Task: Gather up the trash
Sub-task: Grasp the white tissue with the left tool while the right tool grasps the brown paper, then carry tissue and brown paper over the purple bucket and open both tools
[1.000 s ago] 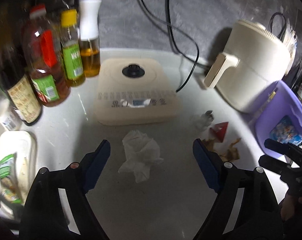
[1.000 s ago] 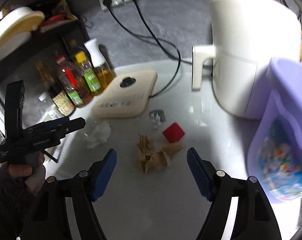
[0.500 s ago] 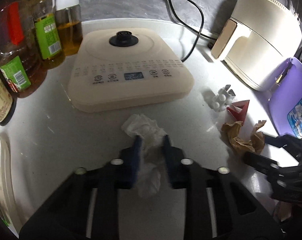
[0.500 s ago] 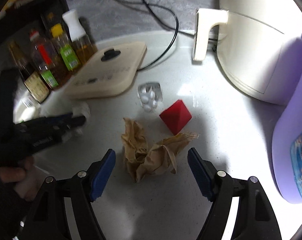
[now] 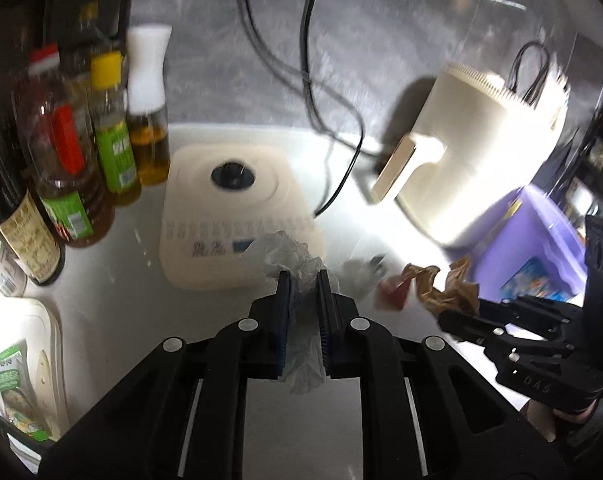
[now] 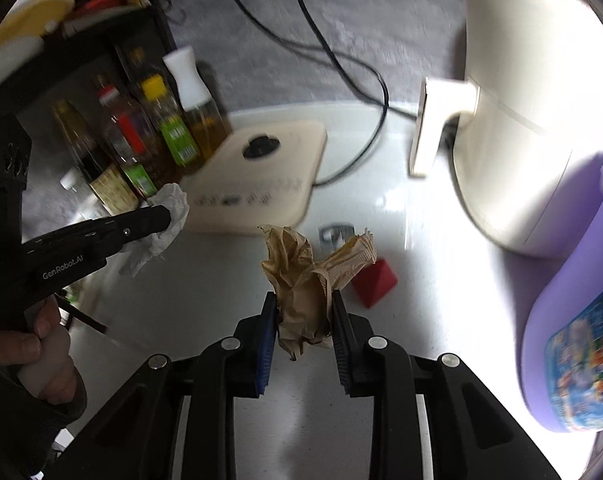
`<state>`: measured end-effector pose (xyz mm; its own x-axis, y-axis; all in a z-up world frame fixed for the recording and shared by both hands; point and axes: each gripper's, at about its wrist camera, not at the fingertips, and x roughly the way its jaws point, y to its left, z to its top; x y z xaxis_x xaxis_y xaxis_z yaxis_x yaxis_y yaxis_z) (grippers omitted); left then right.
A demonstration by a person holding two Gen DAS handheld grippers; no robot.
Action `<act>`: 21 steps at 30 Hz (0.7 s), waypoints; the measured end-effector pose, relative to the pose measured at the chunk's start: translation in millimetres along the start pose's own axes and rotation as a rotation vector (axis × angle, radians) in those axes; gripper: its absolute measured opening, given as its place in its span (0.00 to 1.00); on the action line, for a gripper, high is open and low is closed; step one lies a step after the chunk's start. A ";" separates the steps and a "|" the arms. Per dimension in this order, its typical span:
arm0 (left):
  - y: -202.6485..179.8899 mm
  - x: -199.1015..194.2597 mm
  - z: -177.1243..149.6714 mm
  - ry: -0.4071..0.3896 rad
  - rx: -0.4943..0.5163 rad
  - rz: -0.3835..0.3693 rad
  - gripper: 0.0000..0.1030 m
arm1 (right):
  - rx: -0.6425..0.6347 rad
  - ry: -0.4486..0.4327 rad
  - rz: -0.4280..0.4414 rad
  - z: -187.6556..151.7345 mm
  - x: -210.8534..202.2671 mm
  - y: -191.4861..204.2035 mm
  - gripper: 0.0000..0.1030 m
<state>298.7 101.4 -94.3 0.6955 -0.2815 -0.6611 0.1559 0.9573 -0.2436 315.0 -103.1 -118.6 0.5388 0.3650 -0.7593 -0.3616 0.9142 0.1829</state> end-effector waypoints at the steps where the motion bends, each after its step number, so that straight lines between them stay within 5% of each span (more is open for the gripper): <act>1: -5.3 -6.8 4.2 -0.017 0.006 -0.004 0.13 | -0.003 -0.007 0.004 2.1 -5.8 0.7 0.25; 21: -98.7 -82.1 36.9 -0.237 0.000 0.044 0.14 | -0.081 -0.242 0.113 40.6 -140.1 -50.4 0.26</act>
<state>252.1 32.4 10.2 0.8469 -0.2163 -0.4857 0.1220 0.9682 -0.2184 288.6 -193.1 4.0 0.6543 0.5043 -0.5636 -0.4841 0.8518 0.2002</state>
